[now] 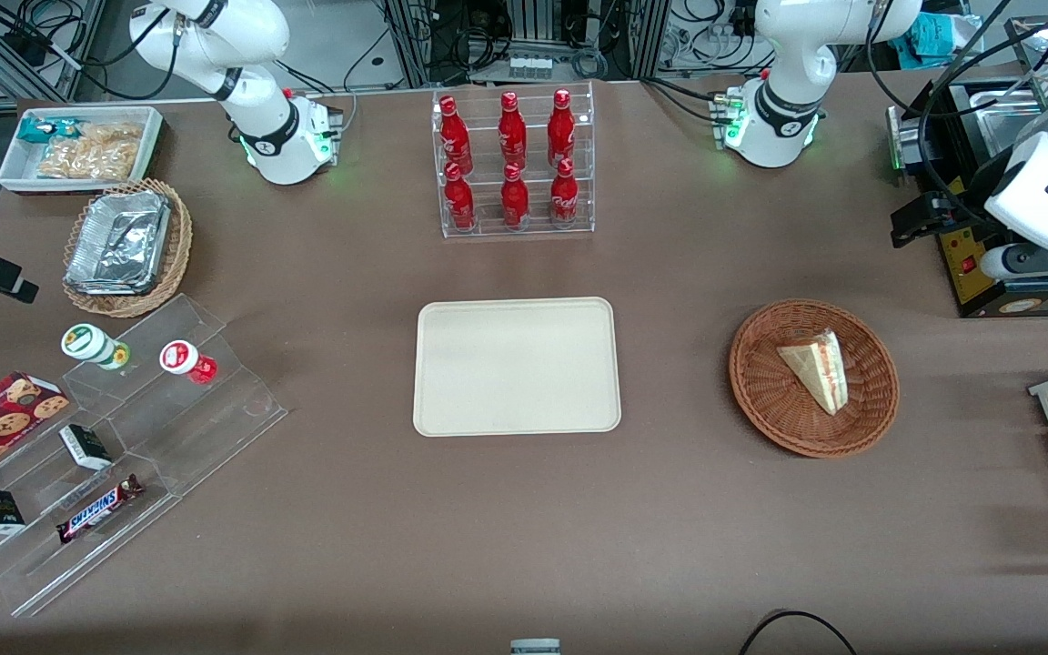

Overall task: Place sandwich from basket to tray
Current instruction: 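Lower the open left gripper over the wrapped sandwich in the wicker basket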

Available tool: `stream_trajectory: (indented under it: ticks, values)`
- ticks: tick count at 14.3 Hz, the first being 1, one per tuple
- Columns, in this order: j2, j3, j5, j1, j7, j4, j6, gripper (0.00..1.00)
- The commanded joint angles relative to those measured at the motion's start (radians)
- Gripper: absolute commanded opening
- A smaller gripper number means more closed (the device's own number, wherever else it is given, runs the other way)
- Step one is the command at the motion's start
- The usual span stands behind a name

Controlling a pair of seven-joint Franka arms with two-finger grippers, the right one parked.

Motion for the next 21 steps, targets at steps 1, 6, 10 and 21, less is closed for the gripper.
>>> stream_trajectory:
  ticks: [1,6,10,21]
  values:
    - [0.000,0.008,-0.001,-0.011,0.006,0.010,-0.017,1.00]
    - [0.036,0.007,-0.007,-0.013,0.001,-0.047,0.008,1.00]
    - [0.036,0.008,0.002,-0.010,0.001,-0.240,0.145,1.00]
    - [0.052,0.013,-0.007,0.042,-0.216,-0.571,0.618,1.00]
